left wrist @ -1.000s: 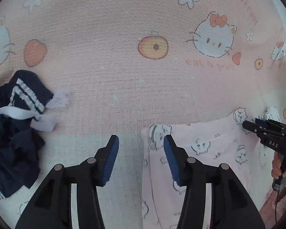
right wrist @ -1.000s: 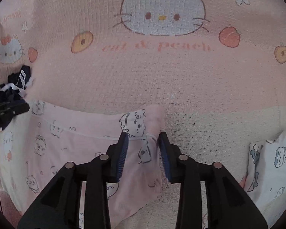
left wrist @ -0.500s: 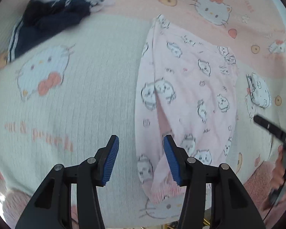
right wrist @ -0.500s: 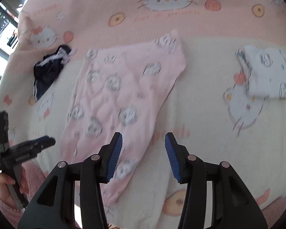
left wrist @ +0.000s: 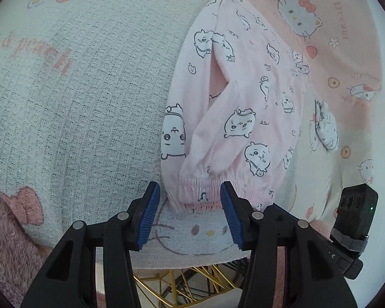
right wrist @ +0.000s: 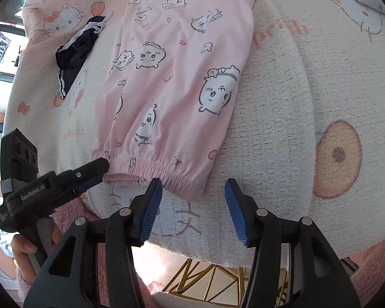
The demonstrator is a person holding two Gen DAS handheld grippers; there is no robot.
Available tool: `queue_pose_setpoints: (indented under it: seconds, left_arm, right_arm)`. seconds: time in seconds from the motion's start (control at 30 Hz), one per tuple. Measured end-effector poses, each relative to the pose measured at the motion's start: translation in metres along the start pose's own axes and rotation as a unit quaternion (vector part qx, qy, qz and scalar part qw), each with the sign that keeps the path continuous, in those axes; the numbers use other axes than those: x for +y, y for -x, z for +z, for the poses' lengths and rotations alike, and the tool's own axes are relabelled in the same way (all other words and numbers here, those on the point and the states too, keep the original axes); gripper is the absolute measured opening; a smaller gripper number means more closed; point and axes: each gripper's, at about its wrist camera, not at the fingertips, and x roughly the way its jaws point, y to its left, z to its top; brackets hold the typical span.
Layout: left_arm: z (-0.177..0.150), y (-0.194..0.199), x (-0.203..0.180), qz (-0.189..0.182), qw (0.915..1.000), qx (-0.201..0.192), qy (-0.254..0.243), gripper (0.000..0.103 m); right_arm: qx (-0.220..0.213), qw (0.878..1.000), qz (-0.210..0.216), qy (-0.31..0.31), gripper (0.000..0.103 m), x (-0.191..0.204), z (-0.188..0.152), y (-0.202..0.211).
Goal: Fold clothes
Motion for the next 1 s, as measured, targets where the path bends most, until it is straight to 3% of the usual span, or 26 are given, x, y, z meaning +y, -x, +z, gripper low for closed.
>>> queue_pose_setpoints:
  seconds: [0.07, 0.13, 0.17, 0.2, 0.23, 0.37, 0.43, 0.73, 0.87, 0.93, 1.0]
  left_arm:
    - [-0.001, 0.0, -0.002, 0.003, 1.0, -0.008, 0.0, 0.051]
    - [0.001, 0.001, -0.006, -0.001, 1.0, -0.006, -0.004, 0.051]
    - [0.004, -0.002, -0.012, 0.0, 0.9999, -0.003, -0.01, 0.051]
    - [0.006, -0.005, -0.018, 0.009, 0.9998, -0.001, -0.017, 0.051]
    - [0.008, -0.008, -0.023, 0.021, 0.9995, 0.0, -0.024, 0.048]
    - [0.003, -0.005, -0.035, 0.039, 0.9986, 0.015, -0.032, 0.033]
    - [-0.004, 0.0, -0.046, 0.036, 0.998, 0.013, -0.051, 0.022]
    - [-0.029, -0.001, -0.069, 0.017, 0.9948, 0.047, -0.088, 0.022]
    - [-0.018, 0.012, -0.044, 0.004, 0.9988, 0.036, -0.032, 0.023]
    - [-0.002, 0.026, -0.034, 0.006, 0.9997, 0.014, -0.016, 0.024]
    - [0.007, 0.031, -0.034, 0.009, 0.9996, 0.003, -0.026, 0.025]
  right_arm:
    - [-0.008, 1.0, -0.015, 0.0, 0.054, -0.002, 0.001, -0.001]
    - [-0.012, 1.0, -0.018, 0.01, 0.064, 0.003, 0.002, -0.004]
    - [-0.013, 1.0, -0.017, 0.018, 0.061, 0.007, 0.003, -0.006]
    - [-0.015, 0.999, -0.017, 0.025, 0.055, 0.011, 0.003, -0.008]
    - [-0.012, 0.999, -0.012, 0.03, 0.026, 0.015, 0.003, -0.01]
    - [-0.015, 0.998, -0.03, 0.056, 0.017, 0.023, 0.003, 0.001]
    - [-0.022, 0.997, -0.027, 0.065, 0.016, 0.021, 0.006, 0.013]
    - [-0.021, 0.998, -0.036, 0.056, 0.02, 0.005, -0.014, 0.047]
    - [0.053, 0.992, -0.105, 0.044, 0.023, -0.016, -0.024, 0.009]
    - [0.049, 0.994, -0.091, 0.024, 0.024, -0.024, -0.029, 0.011]
    - [0.032, 0.996, -0.082, 0.006, 0.031, -0.028, -0.03, 0.02]
